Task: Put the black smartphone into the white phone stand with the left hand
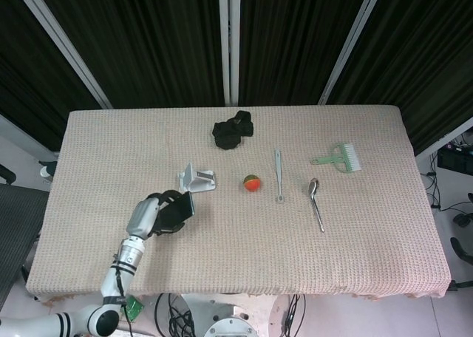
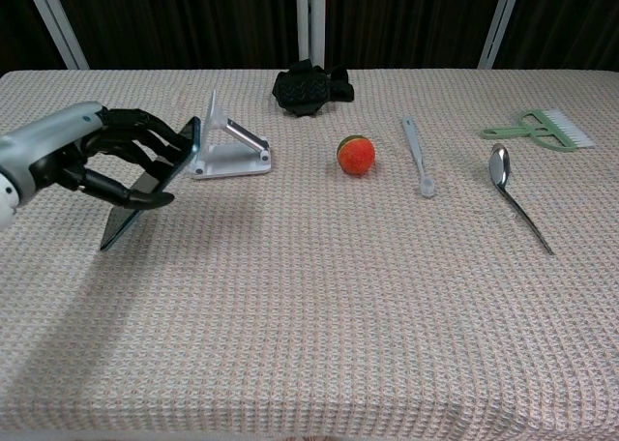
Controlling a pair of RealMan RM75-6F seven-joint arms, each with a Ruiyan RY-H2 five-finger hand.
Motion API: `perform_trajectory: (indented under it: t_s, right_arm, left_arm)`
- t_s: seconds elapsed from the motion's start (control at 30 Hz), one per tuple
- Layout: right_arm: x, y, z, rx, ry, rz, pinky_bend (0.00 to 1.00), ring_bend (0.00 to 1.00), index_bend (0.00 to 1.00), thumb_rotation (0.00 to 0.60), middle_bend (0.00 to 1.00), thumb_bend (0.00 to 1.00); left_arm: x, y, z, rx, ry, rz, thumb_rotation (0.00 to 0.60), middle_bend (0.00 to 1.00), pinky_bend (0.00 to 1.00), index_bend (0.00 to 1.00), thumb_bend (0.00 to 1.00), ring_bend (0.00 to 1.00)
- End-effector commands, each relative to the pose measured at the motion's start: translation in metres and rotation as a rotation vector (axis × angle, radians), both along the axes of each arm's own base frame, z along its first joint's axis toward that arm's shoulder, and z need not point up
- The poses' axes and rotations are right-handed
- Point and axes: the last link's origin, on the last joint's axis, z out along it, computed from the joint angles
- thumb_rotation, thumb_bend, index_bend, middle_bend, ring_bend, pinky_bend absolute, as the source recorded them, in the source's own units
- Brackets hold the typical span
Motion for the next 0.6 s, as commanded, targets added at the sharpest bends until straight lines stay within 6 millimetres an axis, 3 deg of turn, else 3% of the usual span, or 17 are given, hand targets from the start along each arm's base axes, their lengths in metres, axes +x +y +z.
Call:
perform_trajectory:
  t_s: [0.03, 0.3, 0.43, 0.6]
  right_arm:
    - [0.001, 0.000, -0.001, 0.002, 0.000, 0.003, 0.00, 0.00, 0.00, 0.600, 0.00, 0.20]
    - [0.005, -0.002, -0.005, 0.012, 0.007, 0.006, 0.00, 0.00, 0.00, 0.600, 0.00, 0.20]
    - [0.007, -0.002, -0.006, 0.014, 0.010, 0.010, 0.00, 0.00, 0.00, 0.600, 0.00, 0.20]
    - [0.009, -0.002, -0.008, 0.019, 0.008, 0.009, 0.00, 0.00, 0.00, 0.600, 0.00, 0.20]
  left_arm:
    - [-0.018, 0.011, 0.036, 0.060, -0.221, 0.124, 0.600, 0.70, 0.22, 0.64, 0.34, 0.36]
    - [-0.024, 0.034, 0.075, 0.171, -0.453, 0.197, 0.600, 0.70, 0.22, 0.64, 0.34, 0.36]
    - [-0.016, 0.046, 0.074, 0.233, -0.532, 0.179, 0.600, 0.70, 0.22, 0.64, 0.34, 0.36]
    - [-0.004, 0.063, 0.057, 0.272, -0.558, 0.110, 0.600, 0.70, 0.22, 0.64, 0.34, 0.35]
